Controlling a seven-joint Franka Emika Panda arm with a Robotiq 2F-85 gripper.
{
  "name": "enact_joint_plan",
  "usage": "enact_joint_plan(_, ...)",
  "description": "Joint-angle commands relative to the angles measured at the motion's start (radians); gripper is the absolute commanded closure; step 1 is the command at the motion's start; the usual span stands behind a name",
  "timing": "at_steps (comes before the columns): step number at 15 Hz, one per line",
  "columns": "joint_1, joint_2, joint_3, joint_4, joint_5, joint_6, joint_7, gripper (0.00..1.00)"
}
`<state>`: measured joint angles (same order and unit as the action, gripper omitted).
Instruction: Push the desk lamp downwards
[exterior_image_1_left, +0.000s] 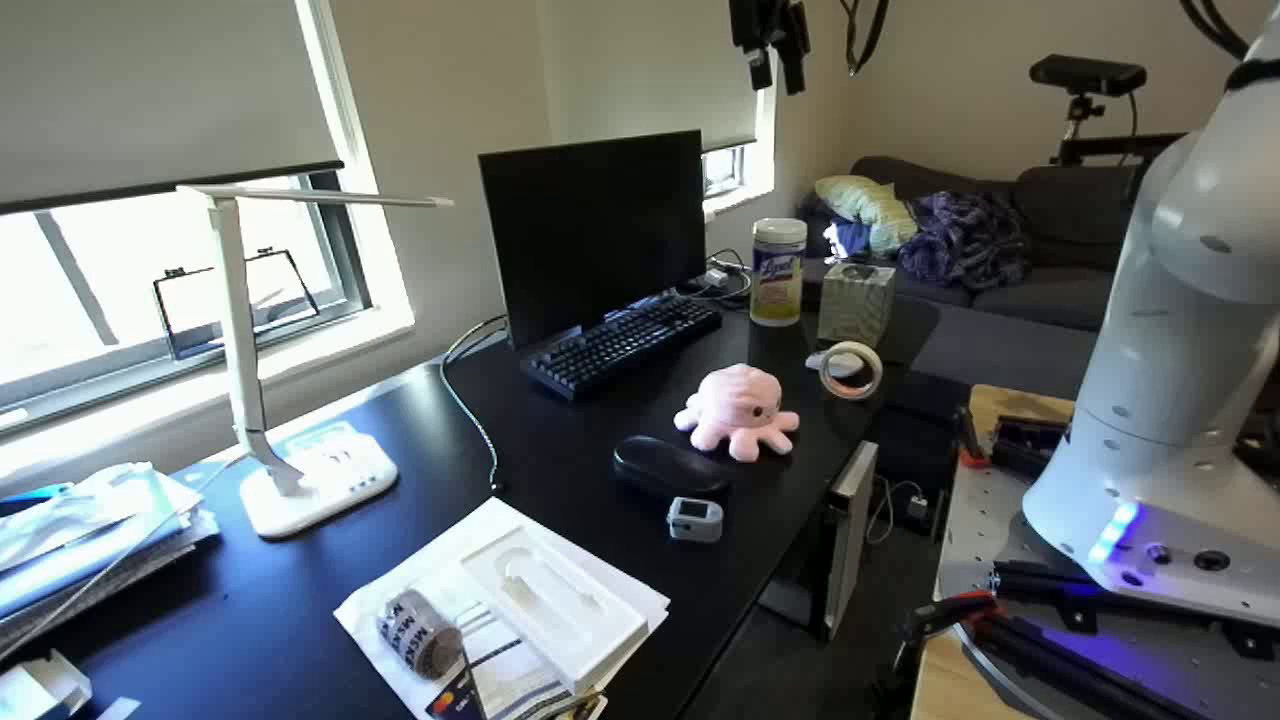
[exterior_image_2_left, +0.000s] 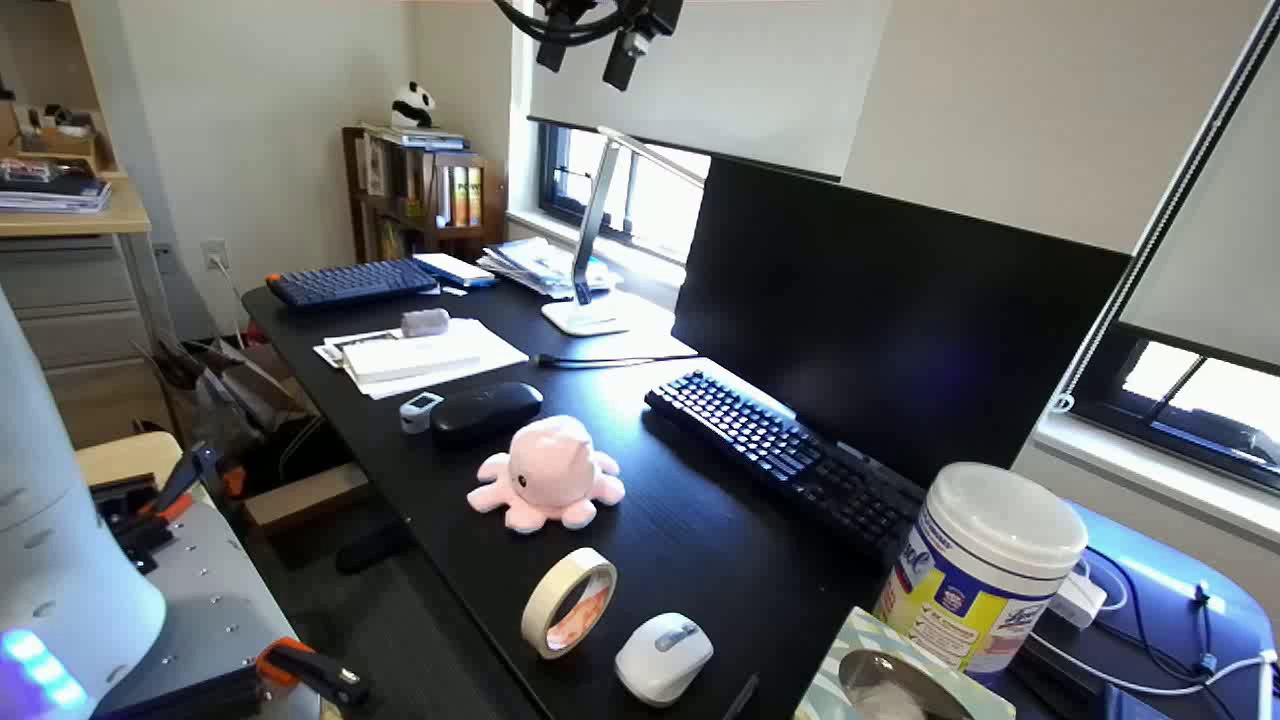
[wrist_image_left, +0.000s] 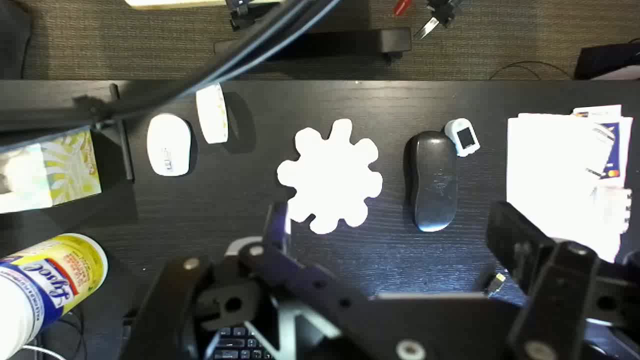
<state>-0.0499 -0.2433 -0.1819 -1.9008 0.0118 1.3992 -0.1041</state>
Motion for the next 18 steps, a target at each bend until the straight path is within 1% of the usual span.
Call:
enact_joint_plan(1,-0.021,0.002,0.017,0.003,0.004,-0.003,-0.004,0.0)
enact_joint_plan(6,-0.021,0.002,0.017,0.003,0.004,-0.003,-0.004,0.0)
enact_joint_plan(7,-0.017,0.03,0.015,0.028,0.005,0.016,-0.032,0.0)
enact_joint_plan(8,-0.007,0.088,0.017,0.08,0.005,0.057,-0.066,0.0)
enact_joint_plan(9,-0.001,0.111,0.022,0.101,-0.001,0.097,-0.096,0.0)
enact_joint_plan(10,0.01,0.161,0.032,0.153,-0.002,0.144,-0.138,0.0)
enact_joint_plan(13,0.024,0.308,0.066,0.318,0.008,0.214,-0.238,0.0)
enact_joint_plan(18,0.053,0.544,0.174,0.614,0.0,0.203,-0.362,0.0)
